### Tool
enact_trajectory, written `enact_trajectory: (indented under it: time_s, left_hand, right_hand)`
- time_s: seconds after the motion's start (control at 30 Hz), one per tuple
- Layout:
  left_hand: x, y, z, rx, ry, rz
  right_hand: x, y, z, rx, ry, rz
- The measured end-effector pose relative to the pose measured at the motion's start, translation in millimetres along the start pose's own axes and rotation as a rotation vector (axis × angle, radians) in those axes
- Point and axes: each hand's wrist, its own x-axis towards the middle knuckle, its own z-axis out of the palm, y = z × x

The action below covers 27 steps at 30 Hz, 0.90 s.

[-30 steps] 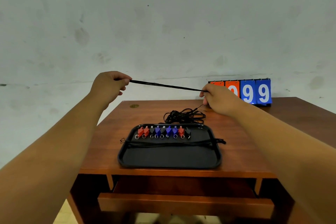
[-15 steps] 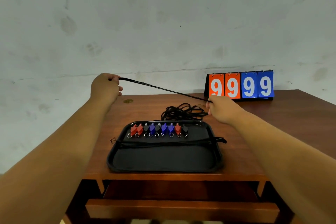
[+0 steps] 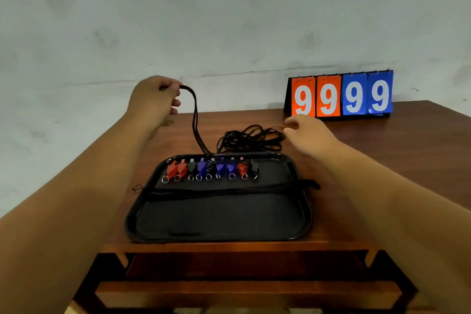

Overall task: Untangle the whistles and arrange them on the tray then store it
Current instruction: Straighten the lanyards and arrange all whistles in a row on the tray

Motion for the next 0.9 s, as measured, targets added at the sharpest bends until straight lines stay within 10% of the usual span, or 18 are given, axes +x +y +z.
enact_trajectory:
  time_s: [0.53, 0.9]
  left_hand:
    - [-39, 87, -19, -0.067, -0.165, 0.32]
    - [-59, 57, -60, -0.061, -0.147, 0.197]
  right_hand:
    - [-42, -154, -7, 0.65, 0.037, -0.305]
    - [-74, -114, -49, 0.108, 0.011, -0.394]
